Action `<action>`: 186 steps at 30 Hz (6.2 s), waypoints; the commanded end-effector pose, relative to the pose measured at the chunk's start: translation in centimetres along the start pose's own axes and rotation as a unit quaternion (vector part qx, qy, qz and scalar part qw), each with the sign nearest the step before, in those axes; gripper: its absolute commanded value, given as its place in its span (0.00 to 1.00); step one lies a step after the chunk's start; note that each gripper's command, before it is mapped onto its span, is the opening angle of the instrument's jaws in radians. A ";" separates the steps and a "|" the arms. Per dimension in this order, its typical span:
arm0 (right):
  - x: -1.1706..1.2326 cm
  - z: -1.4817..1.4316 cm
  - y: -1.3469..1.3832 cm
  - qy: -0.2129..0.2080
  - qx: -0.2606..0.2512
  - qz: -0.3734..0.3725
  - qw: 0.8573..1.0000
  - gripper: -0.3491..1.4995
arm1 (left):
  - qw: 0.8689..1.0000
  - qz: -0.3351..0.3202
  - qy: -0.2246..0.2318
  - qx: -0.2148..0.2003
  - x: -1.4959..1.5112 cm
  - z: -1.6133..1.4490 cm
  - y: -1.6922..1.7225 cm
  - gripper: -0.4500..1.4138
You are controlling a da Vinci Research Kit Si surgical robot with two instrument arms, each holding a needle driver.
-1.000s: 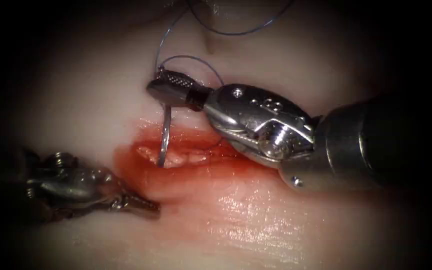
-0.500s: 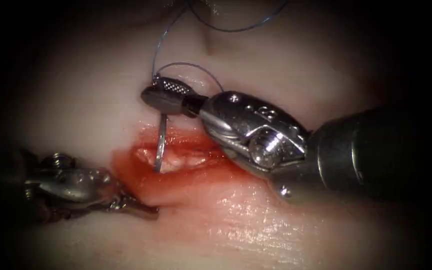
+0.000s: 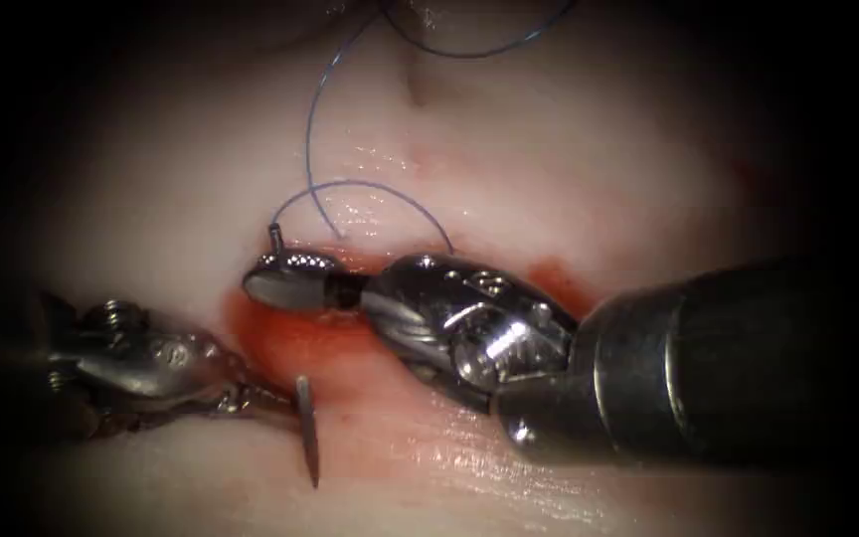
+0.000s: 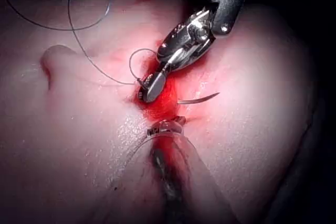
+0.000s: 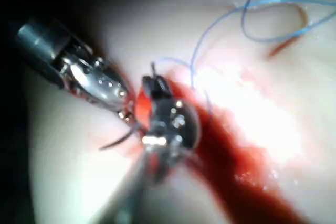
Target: Wound Closure
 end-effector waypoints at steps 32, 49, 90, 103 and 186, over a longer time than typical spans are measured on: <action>0.15 -0.45 0.21 -0.020 -0.007 -0.145 0.989 0.70 | 0.962 0.212 0.172 0.022 0.32 -0.43 0.50 0.48; 0.00 -0.76 0.13 -0.028 0.008 -0.150 0.988 0.66 | 0.929 0.276 0.246 0.014 0.53 -0.27 0.56 0.48; -0.21 -0.86 -0.19 -0.050 0.035 -0.160 0.985 0.20 | 0.948 0.017 0.177 -0.265 0.60 -1.01 1.24 0.00; -0.37 -0.34 0.45 -0.072 -0.005 -0.187 0.980 0.06 | 0.946 0.064 0.211 -0.239 0.94 -1.54 1.53 0.00; -0.35 -0.53 -0.40 -0.066 -0.025 -0.406 0.911 0.74 | 0.939 0.163 0.303 0.005 0.46 -2.10 0.67 0.00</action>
